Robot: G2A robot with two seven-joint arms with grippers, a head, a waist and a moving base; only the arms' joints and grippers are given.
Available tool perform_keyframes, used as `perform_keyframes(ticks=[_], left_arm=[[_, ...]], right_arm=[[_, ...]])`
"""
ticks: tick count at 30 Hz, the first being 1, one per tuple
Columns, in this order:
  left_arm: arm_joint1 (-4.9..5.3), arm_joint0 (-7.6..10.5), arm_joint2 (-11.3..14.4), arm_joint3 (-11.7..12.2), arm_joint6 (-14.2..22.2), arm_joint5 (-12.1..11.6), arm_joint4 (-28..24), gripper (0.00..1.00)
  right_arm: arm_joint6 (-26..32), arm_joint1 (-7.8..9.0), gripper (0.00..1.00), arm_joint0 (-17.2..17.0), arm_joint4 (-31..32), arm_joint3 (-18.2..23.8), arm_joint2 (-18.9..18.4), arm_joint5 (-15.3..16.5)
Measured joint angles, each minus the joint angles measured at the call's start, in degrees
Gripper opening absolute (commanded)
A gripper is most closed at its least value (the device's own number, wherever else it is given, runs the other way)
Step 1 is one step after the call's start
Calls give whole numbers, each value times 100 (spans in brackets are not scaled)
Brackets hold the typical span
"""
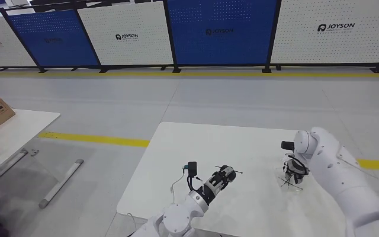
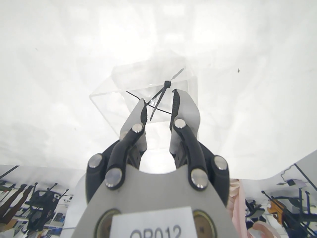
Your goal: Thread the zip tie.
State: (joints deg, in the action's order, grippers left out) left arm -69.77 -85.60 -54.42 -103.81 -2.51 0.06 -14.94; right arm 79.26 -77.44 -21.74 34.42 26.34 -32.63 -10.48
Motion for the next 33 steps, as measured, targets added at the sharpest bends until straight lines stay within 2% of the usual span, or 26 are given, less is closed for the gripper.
perform_keyframes(ticks=[1, 10, 18, 25, 30, 33], left_arm=[[0, 0, 0, 0, 0, 0, 0, 0], [0, 0, 0, 0, 0, 0, 0, 0], [0, 0, 0, 0, 0, 0, 0, 0], [0, 0, 0, 0, 0, 0, 0, 0], [0, 0, 0, 0, 0, 0, 0, 0], [0, 0, 0, 0, 0, 0, 0, 0]], right_arm=[[-5, -25, 0, 17, -7, -57, 5, 22], [-160, -184, 0, 149, -65, -494, -11, 280], [-483, -134, 0, 108, -82, -448, -133, 728], [-651, 119, 0, -53, -197, -178, -419, 1355], [-753, 394, 0, -281, -145, 266, -687, 1391], [-870, 592, 0, -516, -96, 724, -904, 1343]])
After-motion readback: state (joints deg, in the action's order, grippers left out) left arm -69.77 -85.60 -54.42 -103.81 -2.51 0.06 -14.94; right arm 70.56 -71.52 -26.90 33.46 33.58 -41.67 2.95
